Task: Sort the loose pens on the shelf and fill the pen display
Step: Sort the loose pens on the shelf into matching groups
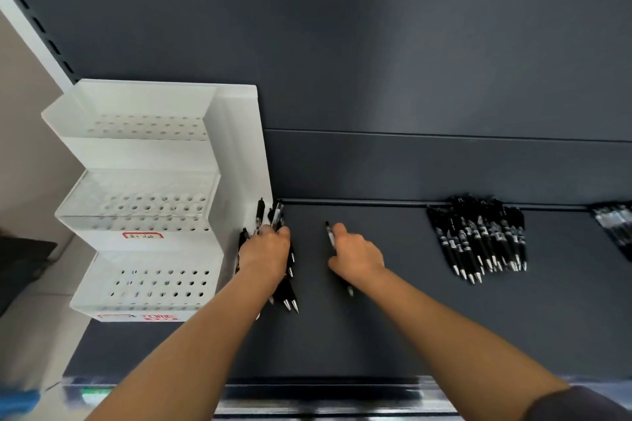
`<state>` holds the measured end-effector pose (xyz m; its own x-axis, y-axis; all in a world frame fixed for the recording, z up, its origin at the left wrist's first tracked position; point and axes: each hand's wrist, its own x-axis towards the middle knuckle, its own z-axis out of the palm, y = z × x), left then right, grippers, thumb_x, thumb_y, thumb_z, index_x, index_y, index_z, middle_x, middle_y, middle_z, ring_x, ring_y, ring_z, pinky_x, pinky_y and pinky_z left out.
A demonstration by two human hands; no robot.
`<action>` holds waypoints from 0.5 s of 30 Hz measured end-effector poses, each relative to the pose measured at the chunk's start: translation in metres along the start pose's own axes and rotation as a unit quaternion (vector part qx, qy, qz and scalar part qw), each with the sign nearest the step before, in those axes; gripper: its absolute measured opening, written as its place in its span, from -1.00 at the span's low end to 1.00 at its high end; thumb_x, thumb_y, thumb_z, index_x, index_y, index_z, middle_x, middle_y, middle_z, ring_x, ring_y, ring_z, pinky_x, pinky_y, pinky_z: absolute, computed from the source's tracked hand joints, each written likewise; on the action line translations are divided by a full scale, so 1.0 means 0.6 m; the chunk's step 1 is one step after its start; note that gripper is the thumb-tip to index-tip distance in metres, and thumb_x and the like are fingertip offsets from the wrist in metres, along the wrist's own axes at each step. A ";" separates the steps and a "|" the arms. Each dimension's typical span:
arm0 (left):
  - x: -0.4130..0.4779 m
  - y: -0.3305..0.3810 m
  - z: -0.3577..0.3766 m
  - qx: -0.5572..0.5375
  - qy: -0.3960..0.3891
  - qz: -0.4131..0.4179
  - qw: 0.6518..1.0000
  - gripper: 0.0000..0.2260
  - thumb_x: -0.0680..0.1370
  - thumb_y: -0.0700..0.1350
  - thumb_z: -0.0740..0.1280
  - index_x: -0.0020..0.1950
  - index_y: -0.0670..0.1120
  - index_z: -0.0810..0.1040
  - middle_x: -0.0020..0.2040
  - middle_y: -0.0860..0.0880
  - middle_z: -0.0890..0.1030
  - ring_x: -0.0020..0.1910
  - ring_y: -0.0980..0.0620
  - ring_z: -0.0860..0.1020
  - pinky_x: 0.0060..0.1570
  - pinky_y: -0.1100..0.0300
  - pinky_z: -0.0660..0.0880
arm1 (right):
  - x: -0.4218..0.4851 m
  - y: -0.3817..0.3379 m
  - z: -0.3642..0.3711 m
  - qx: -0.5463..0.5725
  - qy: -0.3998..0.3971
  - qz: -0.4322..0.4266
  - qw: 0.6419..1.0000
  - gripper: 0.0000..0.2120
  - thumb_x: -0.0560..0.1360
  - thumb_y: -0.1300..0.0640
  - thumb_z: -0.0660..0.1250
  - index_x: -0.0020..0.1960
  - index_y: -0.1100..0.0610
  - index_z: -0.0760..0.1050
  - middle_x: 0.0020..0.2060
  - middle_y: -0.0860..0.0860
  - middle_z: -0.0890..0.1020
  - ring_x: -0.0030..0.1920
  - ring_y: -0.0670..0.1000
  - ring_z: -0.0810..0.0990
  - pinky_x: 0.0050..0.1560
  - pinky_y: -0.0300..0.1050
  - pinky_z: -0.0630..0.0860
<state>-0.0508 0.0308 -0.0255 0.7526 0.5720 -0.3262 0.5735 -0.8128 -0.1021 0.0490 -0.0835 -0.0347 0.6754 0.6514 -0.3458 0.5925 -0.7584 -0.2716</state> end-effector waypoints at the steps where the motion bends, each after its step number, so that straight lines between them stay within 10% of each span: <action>1: -0.002 0.001 -0.001 -0.008 -0.002 -0.002 1.000 -0.50 0.52 -0.31 0.25 0.42 -0.12 0.21 0.31 -0.20 0.36 0.17 -0.17 0.52 -0.06 0.03 0.51 | 0.001 0.003 0.000 0.005 0.000 -0.002 1.000 -0.63 0.50 0.21 0.23 0.26 0.16 0.25 0.06 0.18 0.55 0.03 0.24 0.57 -0.21 -0.05 0.40; 15: 0.006 0.180 -0.047 -0.159 0.057 0.089 0.982 -0.58 0.55 -0.29 0.12 0.41 -0.09 0.22 0.20 -0.20 0.41 0.08 -0.27 0.52 -0.01 -0.04 0.47 | 0.001 0.139 -0.071 0.085 0.062 -0.020 0.994 -0.65 0.47 0.20 0.26 0.23 0.17 0.31 0.10 0.19 0.55 0.09 0.24 0.56 -0.07 -0.03 0.46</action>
<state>0.0229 -0.0518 -0.0111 0.8712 0.4466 -0.2036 0.4875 -0.8359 0.2522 0.1175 -0.1453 -0.0194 0.7076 0.6712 -0.2209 0.5445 -0.7172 -0.4349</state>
